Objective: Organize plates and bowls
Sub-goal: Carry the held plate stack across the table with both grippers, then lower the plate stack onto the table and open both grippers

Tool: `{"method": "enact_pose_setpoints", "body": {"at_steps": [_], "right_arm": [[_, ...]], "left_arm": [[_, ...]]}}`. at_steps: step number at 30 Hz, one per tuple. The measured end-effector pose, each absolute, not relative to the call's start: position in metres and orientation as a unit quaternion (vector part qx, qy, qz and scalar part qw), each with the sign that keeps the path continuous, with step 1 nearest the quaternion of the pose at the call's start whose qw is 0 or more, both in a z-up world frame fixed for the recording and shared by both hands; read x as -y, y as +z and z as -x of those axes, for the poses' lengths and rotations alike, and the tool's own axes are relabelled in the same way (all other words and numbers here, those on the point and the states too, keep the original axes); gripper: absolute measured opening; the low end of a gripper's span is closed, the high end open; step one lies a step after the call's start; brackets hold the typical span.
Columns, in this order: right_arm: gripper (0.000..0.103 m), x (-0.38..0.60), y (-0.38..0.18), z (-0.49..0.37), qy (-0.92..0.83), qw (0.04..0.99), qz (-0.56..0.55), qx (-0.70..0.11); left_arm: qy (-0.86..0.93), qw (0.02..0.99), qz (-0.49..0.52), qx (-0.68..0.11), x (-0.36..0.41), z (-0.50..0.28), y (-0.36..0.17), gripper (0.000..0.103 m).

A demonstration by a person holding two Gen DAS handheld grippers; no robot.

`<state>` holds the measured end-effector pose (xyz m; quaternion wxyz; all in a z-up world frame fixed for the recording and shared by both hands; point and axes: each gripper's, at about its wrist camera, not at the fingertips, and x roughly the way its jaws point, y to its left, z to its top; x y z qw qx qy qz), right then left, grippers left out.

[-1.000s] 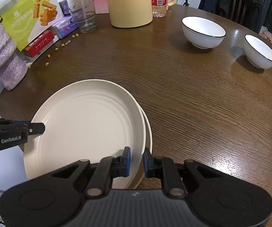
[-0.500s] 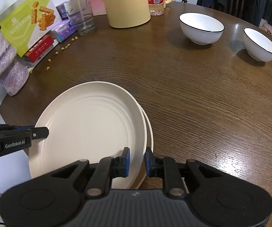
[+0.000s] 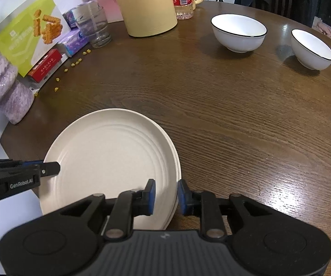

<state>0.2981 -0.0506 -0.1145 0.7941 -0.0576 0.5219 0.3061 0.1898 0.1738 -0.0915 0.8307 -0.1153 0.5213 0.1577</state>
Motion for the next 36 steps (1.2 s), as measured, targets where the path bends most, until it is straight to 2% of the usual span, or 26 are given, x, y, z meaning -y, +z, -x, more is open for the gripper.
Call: {"method": "enact_pose_setpoints", "body": {"at_steps": [5, 12, 19, 25, 26, 27, 29, 30, 32, 33, 34, 35, 36], "right_arm": [[0.021, 0.050, -0.115, -0.297, 0.303, 0.795, 0.057, -0.523], [0.032, 0.053, -0.117, -0.299, 0.298, 0.794, 0.052, -0.527], [0.036, 0.055, -0.118, -0.299, 0.295, 0.793, 0.047, -0.531], [0.060, 0.055, -0.117, -0.300, 0.295, 0.793, 0.044, -0.531], [0.066, 0.056, -0.117, -0.300, 0.295, 0.793, 0.043, -0.531], [0.077, 0.056, -0.117, -0.301, 0.296, 0.793, 0.041, -0.531], [0.089, 0.057, -0.117, -0.300, 0.298, 0.792, 0.034, -0.531], [0.092, 0.058, -0.116, -0.300, 0.300, 0.792, 0.031, -0.531], [0.100, 0.059, -0.115, -0.301, 0.301, 0.792, 0.027, -0.531], [0.103, 0.059, -0.114, -0.300, 0.300, 0.793, 0.026, -0.530], [0.103, 0.060, -0.113, -0.300, 0.299, 0.795, 0.024, -0.527], [0.103, 0.062, -0.112, -0.300, 0.298, 0.797, 0.021, -0.526], [0.103, 0.064, -0.111, -0.300, 0.296, 0.798, 0.018, -0.525]], "left_arm": [[0.157, 0.830, 0.113, -0.523, -0.174, -0.190, -0.092, 0.014], [0.165, 0.832, 0.118, -0.517, -0.176, -0.188, -0.089, 0.014], [0.164, 0.835, 0.125, -0.511, -0.178, -0.186, -0.085, 0.014], [0.168, 0.835, 0.124, -0.508, -0.178, -0.185, -0.082, 0.017], [0.169, 0.836, 0.125, -0.508, -0.179, -0.185, -0.081, 0.020], [0.169, 0.836, 0.126, -0.507, -0.179, -0.185, -0.081, 0.023], [0.173, 0.836, 0.128, -0.505, -0.180, -0.184, -0.079, 0.042], [0.173, 0.838, 0.128, -0.502, -0.180, -0.182, -0.076, 0.047], [0.173, 0.842, 0.129, -0.495, -0.180, -0.181, -0.072, 0.072], [0.174, 0.844, 0.130, -0.491, -0.179, -0.180, -0.069, 0.080], [0.175, 0.846, 0.131, -0.486, -0.179, -0.179, -0.066, 0.098], [0.177, 0.849, 0.132, -0.480, -0.178, -0.178, -0.063, 0.103], [0.177, 0.853, 0.132, -0.472, -0.176, -0.176, -0.059, 0.103]]}}
